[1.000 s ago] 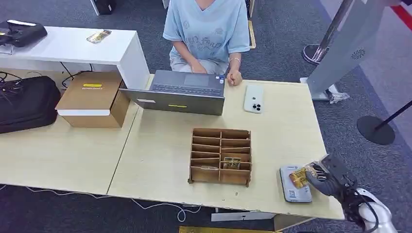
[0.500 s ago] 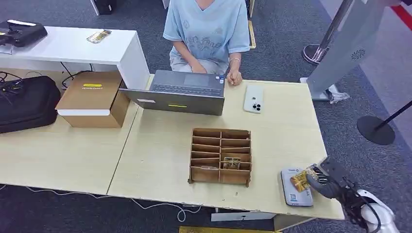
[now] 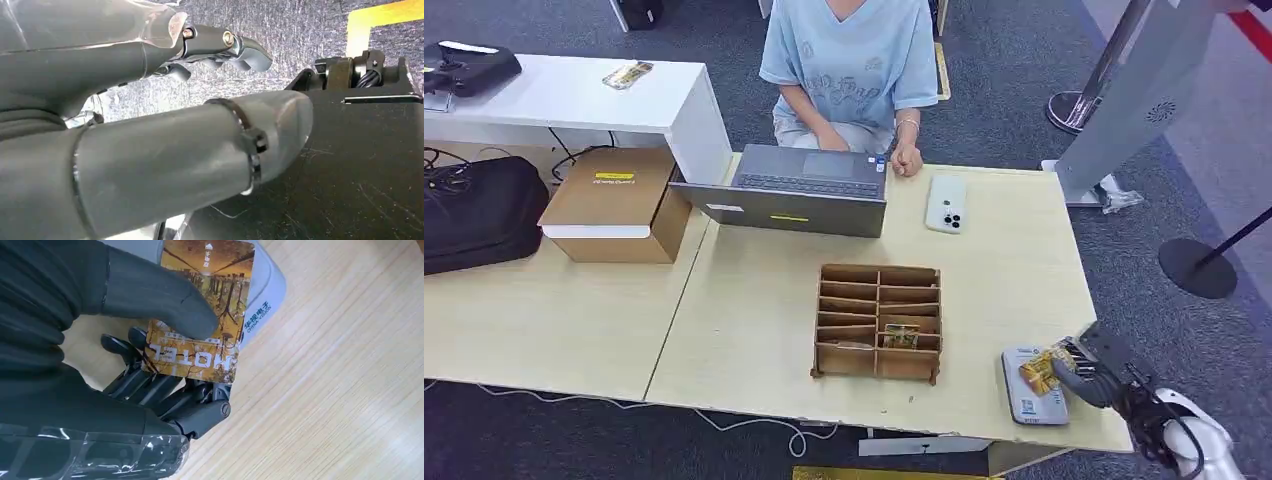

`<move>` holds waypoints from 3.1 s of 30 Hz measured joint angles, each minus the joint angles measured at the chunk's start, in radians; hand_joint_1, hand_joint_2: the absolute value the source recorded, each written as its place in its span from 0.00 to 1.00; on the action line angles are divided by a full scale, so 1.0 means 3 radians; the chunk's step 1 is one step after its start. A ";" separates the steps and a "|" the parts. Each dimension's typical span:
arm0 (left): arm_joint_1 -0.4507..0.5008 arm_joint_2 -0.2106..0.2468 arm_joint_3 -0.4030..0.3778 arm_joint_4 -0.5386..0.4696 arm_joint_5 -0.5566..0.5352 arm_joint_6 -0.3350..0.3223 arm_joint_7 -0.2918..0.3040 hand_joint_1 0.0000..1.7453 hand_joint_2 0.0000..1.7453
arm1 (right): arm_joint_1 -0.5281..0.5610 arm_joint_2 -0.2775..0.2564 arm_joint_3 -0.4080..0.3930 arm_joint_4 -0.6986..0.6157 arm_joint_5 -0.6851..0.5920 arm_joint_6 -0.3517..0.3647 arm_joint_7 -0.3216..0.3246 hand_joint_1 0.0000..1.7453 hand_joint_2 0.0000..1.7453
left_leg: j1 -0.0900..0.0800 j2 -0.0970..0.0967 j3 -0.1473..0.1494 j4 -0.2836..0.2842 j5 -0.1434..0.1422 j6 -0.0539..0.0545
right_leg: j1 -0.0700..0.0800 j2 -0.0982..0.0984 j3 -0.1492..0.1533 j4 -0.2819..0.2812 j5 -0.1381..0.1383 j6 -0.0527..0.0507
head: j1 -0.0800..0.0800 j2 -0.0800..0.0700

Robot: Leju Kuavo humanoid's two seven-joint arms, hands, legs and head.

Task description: Pass the card to the sensor for recognition and then transmit it.

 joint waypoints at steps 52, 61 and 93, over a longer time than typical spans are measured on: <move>-0.0018 -0.0018 -0.0136 0.0000 -0.0099 -0.0055 -0.0097 0.00 0.00 | 0.0002 0.0389 -0.0122 -0.0431 -0.0135 -0.0368 -0.0406 1.00 1.00 | 0.0000 0.0002 0.0002 -0.0001 0.0000 0.0000 | 0.0000 0.0002 0.0001 0.0001 0.0000 0.0000 | 0.0000 0.0000; -0.0028 -0.0020 -0.0155 0.0000 -0.0117 -0.0047 -0.0097 0.00 0.00 | -0.0183 0.0660 -0.0153 -0.0677 0.0248 -0.1187 -0.0327 1.00 1.00 | 0.0001 0.0002 0.0001 -0.0001 0.0001 -0.0001 | 0.0000 0.0003 0.0001 0.0002 0.0000 0.0000 | 0.0000 0.0000; -0.0171 -0.0075 -0.0294 0.0000 -0.0219 -0.0113 -0.0197 0.00 0.00 | -0.2191 0.1187 0.1643 -0.0355 0.3989 -0.3498 0.0015 1.00 1.00 | 0.0002 0.0005 0.0003 -0.0002 0.0007 -0.0006 | 0.0001 0.0010 0.0001 0.0009 0.0003 -0.0001 | 0.0000 0.0000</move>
